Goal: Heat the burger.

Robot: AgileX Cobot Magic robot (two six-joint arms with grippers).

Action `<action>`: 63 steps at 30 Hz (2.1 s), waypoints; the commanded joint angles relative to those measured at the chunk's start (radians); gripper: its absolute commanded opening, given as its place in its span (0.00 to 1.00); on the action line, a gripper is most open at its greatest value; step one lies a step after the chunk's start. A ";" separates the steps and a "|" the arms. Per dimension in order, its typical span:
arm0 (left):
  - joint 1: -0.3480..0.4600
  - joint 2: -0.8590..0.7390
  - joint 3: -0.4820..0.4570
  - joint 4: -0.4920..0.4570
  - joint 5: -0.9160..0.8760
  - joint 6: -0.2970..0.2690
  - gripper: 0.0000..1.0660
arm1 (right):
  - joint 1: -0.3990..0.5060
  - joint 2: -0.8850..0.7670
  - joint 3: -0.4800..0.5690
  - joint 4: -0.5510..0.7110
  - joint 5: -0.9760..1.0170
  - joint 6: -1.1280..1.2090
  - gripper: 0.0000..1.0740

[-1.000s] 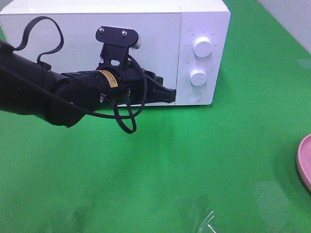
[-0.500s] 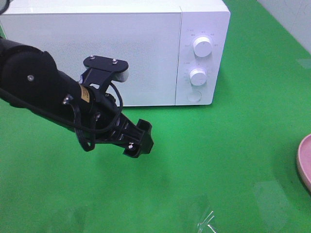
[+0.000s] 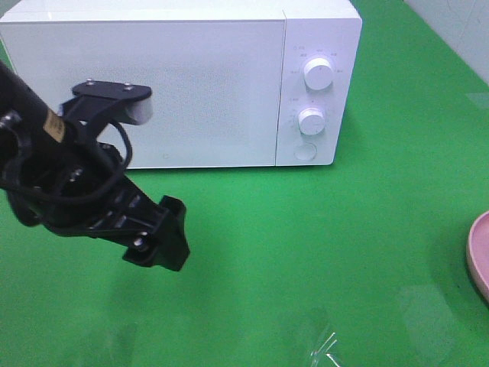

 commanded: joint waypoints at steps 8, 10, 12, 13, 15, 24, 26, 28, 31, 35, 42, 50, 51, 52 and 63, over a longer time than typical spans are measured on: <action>0.307 -0.153 0.002 0.003 0.199 0.052 0.93 | -0.008 -0.027 0.006 0.001 -0.011 -0.015 0.68; 0.379 -0.181 0.002 0.007 0.230 0.070 0.93 | -0.008 -0.027 0.006 0.001 -0.011 -0.015 0.68; 0.440 -0.207 0.002 0.011 0.256 0.096 0.93 | -0.008 -0.027 0.006 0.001 -0.011 -0.015 0.68; 0.504 -0.236 0.002 0.015 0.283 0.116 0.93 | -0.008 -0.027 0.006 0.001 -0.011 -0.015 0.68; 0.535 -0.251 0.002 0.018 0.294 0.122 0.93 | -0.008 -0.027 0.006 0.001 -0.011 -0.015 0.68; 0.751 -0.394 0.076 0.011 0.337 0.159 0.93 | -0.008 -0.027 0.006 0.001 -0.011 -0.015 0.68; 0.762 -0.441 0.125 0.007 0.317 0.157 0.93 | -0.008 -0.027 0.006 0.001 -0.011 -0.015 0.68; 0.762 -0.508 0.187 0.018 0.308 0.155 0.93 | -0.008 -0.027 0.006 0.001 -0.011 -0.015 0.68; 0.762 -0.550 0.222 0.035 0.308 0.144 0.93 | -0.008 -0.027 0.006 0.001 -0.011 -0.015 0.68; 0.762 -0.659 0.302 0.080 0.310 0.132 0.93 | -0.008 -0.027 0.006 0.001 -0.011 -0.015 0.68; 0.762 -0.828 0.409 0.097 0.302 0.127 0.93 | -0.008 -0.027 0.006 0.001 -0.011 -0.015 0.68; 0.762 -0.948 0.415 0.097 0.290 0.129 0.93 | -0.008 -0.027 0.006 0.001 -0.011 -0.015 0.68; 0.762 -0.961 0.415 0.097 0.290 0.129 0.93 | -0.008 -0.027 0.006 0.001 -0.011 -0.015 0.68; 0.762 -0.961 0.415 0.097 0.290 0.129 0.93 | -0.008 -0.027 0.006 0.001 -0.011 -0.015 0.68; 0.750 -1.140 0.415 0.089 0.289 0.129 0.93 | -0.008 -0.027 0.006 0.001 -0.011 -0.015 0.68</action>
